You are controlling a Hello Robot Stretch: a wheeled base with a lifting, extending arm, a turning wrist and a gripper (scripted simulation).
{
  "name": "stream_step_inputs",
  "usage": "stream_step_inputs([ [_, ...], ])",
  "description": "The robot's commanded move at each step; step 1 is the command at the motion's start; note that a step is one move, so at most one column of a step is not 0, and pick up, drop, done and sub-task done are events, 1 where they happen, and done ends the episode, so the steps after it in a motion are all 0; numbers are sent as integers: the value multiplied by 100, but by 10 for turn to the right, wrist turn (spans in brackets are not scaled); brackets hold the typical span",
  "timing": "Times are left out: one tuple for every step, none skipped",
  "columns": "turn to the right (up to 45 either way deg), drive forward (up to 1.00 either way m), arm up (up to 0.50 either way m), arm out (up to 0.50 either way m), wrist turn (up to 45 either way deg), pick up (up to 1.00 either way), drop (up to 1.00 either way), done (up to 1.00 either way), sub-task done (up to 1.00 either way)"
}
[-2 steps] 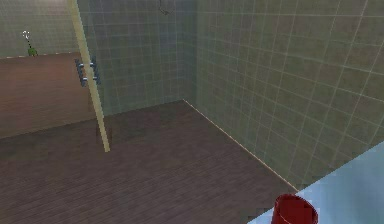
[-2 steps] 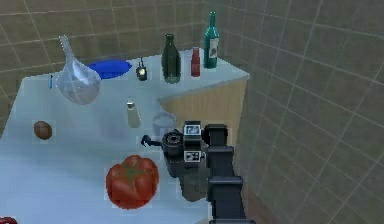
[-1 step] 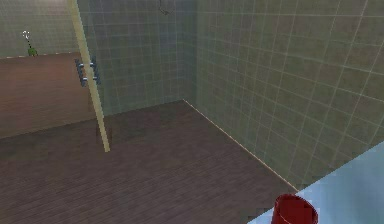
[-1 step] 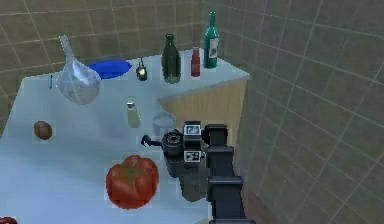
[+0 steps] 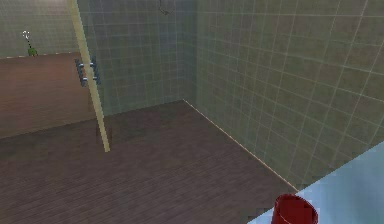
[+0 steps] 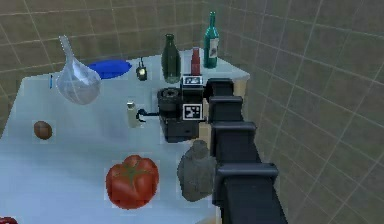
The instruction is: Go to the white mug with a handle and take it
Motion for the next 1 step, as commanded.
stream_step_inputs([
  [0,0,0,0,0,0,0,100,0],
])
